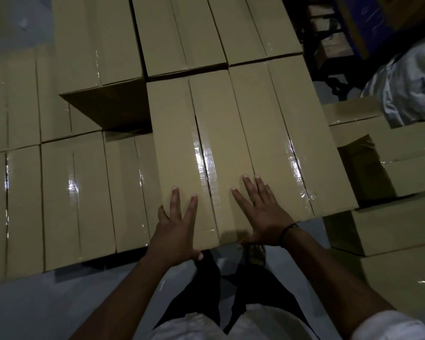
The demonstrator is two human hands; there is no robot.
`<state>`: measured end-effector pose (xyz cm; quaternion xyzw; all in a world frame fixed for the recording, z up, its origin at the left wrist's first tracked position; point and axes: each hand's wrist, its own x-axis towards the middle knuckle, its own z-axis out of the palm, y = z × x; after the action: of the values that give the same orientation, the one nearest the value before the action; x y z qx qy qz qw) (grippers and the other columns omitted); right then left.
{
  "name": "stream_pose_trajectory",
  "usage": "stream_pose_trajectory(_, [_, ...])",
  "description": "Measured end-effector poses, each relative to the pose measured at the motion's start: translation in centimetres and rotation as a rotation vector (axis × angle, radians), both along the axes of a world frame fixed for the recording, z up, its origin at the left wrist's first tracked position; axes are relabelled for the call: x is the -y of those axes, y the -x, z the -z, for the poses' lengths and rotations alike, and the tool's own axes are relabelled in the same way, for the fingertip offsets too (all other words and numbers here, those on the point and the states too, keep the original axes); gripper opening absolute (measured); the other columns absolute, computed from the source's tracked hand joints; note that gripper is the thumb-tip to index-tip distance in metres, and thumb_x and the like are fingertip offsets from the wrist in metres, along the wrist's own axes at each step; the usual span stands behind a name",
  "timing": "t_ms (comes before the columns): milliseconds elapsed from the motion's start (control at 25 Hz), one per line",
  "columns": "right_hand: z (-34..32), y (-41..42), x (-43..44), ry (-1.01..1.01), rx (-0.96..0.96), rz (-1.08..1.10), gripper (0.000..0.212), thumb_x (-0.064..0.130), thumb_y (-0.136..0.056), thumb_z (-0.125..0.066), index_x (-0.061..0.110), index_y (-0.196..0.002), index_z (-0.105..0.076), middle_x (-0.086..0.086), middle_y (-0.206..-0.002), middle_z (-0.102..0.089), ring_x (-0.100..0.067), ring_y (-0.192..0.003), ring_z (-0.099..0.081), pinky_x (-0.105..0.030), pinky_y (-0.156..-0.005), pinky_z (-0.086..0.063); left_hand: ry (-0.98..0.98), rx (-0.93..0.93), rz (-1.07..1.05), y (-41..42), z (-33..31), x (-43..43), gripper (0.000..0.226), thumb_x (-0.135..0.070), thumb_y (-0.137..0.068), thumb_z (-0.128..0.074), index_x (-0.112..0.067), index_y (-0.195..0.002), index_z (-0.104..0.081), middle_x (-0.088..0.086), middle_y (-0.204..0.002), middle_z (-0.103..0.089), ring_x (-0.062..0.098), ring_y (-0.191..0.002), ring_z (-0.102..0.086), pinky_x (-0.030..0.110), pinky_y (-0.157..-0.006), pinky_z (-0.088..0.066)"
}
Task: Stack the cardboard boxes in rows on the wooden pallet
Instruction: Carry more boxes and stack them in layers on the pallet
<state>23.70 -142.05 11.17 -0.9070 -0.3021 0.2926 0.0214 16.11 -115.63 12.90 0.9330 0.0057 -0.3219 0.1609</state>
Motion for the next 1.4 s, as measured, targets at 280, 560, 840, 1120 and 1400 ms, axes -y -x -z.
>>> stream_pose_trajectory(280, [0.2,-0.2,0.3,-0.046,-0.020,0.020,0.143,0.081,-0.058,-0.071,0.029,-0.158,0.016,-0.010,-0.159,0.038,-0.038,-0.145,0.035,-0.058,-0.122,0.003,0.022,0.018,-0.015,0.1,0.2,0.2,0.141,-0.051,-0.066,-0.084,-0.040,-0.153,0.027,0.003,-0.146,0.057,0.063,-0.143,-0.003,0.063,-0.108,-0.036])
stream_pose_trajectory(560, [0.6,-0.2,0.3,-0.116,0.004,0.082,0.132,0.081,-0.062,-0.069,0.032,-0.160,0.004,-0.007,-0.163,0.029,-0.033,-0.149,0.029,-0.052,-0.124,0.002,0.048,0.052,-0.037,-0.8,0.3,-0.2,0.140,-0.051,-0.063,-0.087,-0.047,-0.153,0.021,-0.005,-0.149,0.053,0.060,-0.145,0.000,0.061,-0.106,-0.040])
stream_pose_trajectory(840, [0.7,-0.2,0.2,-0.120,0.019,0.099,0.121,0.079,-0.070,-0.065,0.031,-0.161,0.000,-0.009,-0.164,0.026,-0.033,-0.149,0.027,-0.050,-0.124,0.001,0.019,0.053,-0.030,-1.4,0.7,-0.3,0.141,-0.054,-0.062,-0.087,-0.047,-0.153,0.021,-0.005,-0.150,0.052,0.057,-0.146,0.004,0.061,-0.108,-0.038])
stream_pose_trajectory(1120, [-0.2,-0.6,1.5,-0.048,0.023,0.026,0.127,0.064,-0.071,-0.075,0.029,-0.160,0.009,-0.010,-0.161,0.033,-0.028,-0.148,0.031,-0.039,-0.122,0.011,-0.079,0.117,0.104,-1.7,0.1,3.7,0.136,-0.066,-0.068,-0.077,-0.032,-0.157,0.020,0.008,-0.153,0.048,0.054,-0.141,0.033,0.064,-0.119,0.005])
stream_pose_trajectory(1400, [-1.1,-0.6,4.5,0.009,0.015,-0.007,0.109,0.028,-0.087,-0.067,0.025,-0.157,0.017,-0.006,-0.161,0.030,-0.024,-0.147,0.030,-0.039,-0.125,0.005,-0.025,0.188,0.369,-1.9,1.7,12.3,0.115,-0.044,-0.081,-0.071,-0.016,-0.161,0.007,0.010,-0.163,0.031,0.050,-0.146,0.024,0.064,-0.120,0.003])
